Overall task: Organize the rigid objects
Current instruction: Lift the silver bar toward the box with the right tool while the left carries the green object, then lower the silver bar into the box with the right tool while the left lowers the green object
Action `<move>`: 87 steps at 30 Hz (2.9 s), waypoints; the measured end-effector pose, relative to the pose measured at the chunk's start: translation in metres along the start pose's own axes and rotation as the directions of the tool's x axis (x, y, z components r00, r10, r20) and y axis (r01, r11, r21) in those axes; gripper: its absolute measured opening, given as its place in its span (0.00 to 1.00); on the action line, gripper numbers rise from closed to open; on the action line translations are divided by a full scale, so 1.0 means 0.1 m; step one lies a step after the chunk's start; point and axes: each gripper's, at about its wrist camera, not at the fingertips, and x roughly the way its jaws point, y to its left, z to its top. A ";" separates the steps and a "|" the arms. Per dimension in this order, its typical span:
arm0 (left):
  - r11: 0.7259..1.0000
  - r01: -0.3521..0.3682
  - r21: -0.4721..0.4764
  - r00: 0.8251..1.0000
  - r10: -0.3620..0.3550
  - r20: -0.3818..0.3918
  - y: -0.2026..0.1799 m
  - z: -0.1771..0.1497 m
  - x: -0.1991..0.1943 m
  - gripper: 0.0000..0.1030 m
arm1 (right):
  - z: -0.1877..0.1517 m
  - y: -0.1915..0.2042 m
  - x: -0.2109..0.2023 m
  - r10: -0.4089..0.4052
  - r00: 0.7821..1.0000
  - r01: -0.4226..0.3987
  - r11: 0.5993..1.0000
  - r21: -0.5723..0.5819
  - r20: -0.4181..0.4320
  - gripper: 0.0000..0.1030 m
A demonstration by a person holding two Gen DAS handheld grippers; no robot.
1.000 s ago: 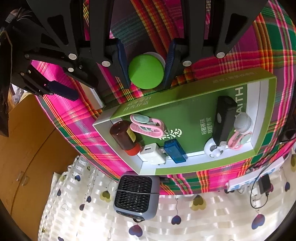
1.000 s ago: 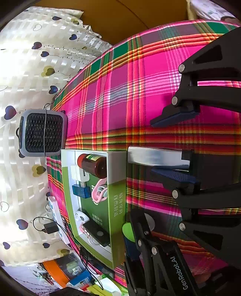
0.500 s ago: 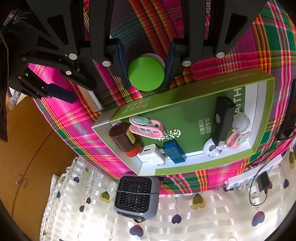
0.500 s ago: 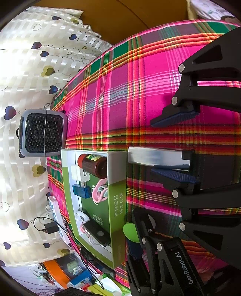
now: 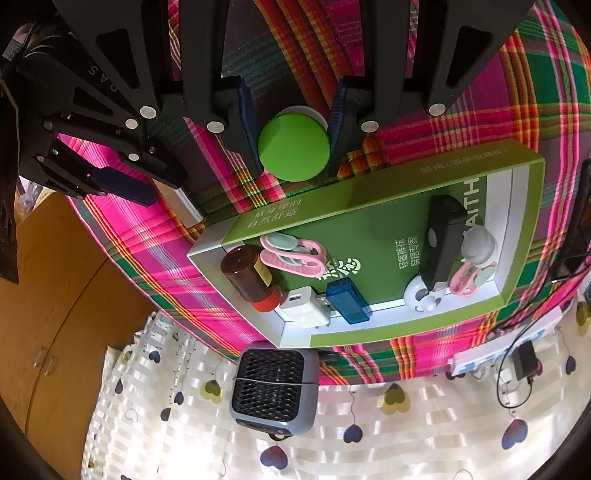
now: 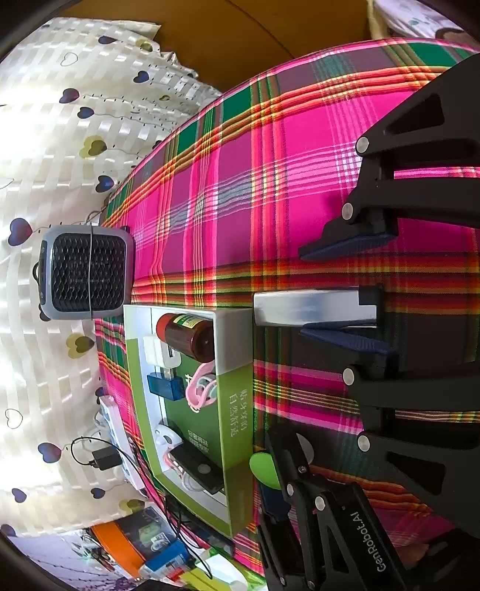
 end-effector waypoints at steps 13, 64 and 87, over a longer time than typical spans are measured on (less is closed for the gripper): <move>1.000 -0.001 0.004 1.000 0.001 0.008 0.00 -0.01 -0.04 0.31 | -0.02 0.00 -0.02 0.009 1.000 -0.009 1.000 -0.001 0.002 0.24; 1.000 -0.002 -0.011 0.994 0.003 0.113 0.06 0.01 -0.60 0.31 | 0.10 0.02 -0.50 0.076 0.985 -0.077 0.997 0.000 0.153 0.23; 0.995 -0.042 -0.089 0.992 0.052 0.114 0.60 0.32 -0.49 0.31 | 0.64 0.27 -0.21 0.141 0.982 -0.132 0.989 -0.069 0.129 0.23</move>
